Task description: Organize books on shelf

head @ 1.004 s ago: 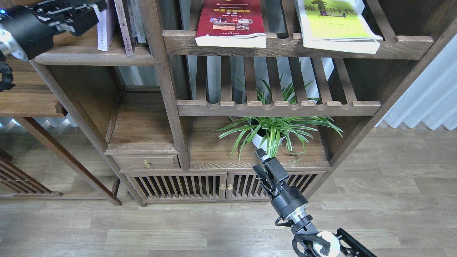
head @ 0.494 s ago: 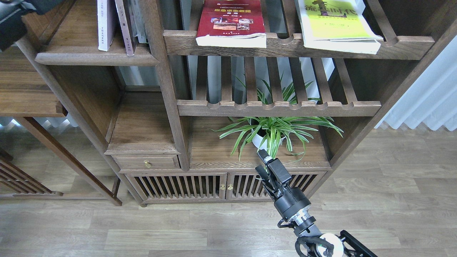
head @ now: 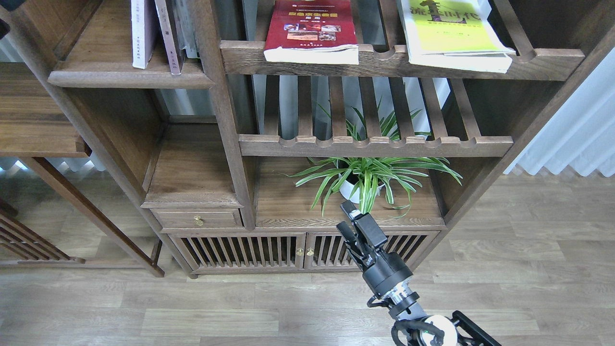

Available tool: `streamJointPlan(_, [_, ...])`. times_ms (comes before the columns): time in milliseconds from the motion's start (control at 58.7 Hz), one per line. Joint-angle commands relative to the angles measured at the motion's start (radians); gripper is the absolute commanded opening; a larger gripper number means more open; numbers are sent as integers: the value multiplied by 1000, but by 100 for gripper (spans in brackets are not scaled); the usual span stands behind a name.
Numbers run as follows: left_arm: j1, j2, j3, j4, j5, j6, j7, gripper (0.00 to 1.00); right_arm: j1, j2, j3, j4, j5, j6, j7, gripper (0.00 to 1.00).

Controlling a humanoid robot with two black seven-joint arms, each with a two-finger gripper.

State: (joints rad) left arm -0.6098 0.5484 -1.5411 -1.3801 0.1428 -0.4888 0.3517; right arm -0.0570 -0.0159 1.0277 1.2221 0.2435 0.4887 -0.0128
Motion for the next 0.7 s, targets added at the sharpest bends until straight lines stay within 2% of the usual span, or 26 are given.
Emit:
streamJointPlan(0, [8,-30,-1,-1,0,0,-7,99,-6,-7,3,17,0,0,-7,98])
streamJointPlan(187, [15,-74,10,1,0,0,4,99,-4,-10,3,37,0,0,-15,98])
streamJointPlan(238, [47,-114,15,-1,-2,0,30,99,-4,-7,5,65,0,0,-15,98])
streamJointPlan(357, [73,-223,16,-2,-19,0,32,100,-4,1,38,96,0,0,-15,98])
streamJointPlan(443, [102,-255,39,-2,-16,0,41,100,-4,4,48,97,0,0,-15,98])
streamJointPlan(545, [133,-304,78,-1,-32,0,70,100,5,4,54,97,0,0,-15,98])
streamJointPlan(630, [183,-413,84,-1,-61,0,122,100,13,13,72,99,0,0,-15,98])
streamJointPlan(681, [196,-470,84,-1,-83,0,135,100,16,16,83,100,0,0,-15,98])
